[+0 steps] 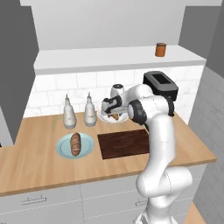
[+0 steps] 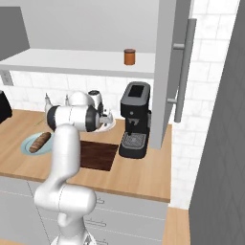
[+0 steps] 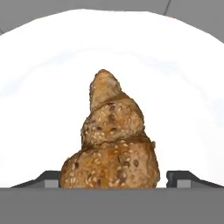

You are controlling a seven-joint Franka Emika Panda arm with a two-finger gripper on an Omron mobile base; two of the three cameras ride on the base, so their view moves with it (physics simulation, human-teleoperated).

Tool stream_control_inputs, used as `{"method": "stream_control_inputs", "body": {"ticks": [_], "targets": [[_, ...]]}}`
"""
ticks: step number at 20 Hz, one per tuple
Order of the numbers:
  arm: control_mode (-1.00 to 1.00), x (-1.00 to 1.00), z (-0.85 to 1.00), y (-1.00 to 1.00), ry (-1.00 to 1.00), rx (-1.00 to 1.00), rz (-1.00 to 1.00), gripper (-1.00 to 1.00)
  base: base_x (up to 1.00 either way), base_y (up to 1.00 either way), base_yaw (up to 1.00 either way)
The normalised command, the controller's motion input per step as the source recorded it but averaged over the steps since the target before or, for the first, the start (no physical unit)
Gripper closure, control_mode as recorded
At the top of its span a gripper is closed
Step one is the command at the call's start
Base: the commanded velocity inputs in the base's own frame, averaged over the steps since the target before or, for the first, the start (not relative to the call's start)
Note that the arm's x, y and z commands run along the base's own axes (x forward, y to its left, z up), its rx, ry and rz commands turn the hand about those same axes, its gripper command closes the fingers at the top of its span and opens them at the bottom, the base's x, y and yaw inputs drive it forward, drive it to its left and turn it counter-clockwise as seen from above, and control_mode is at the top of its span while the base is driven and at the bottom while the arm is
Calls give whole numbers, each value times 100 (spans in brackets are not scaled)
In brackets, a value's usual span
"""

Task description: From the different types of pastries on the counter, select a croissant and place it on the cutting board. Then retrieve a jar of jam from the cabinet and place it alongside the croissant on the cutting board.

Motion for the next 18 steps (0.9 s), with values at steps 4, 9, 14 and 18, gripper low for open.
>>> {"method": "stream_control_inputs", "body": {"ticks": [4,9,14,18], "targets": [[-100,28,-37,17,0,-6,4,100,0,0,0],[-100,10,38,0,3,-1,1,100,0,0,0],[-100,-3,95,0,5,0,-1,100,0,0,0],[-100,-36,17,0,1,0,-2,100,0,0,0]]}}
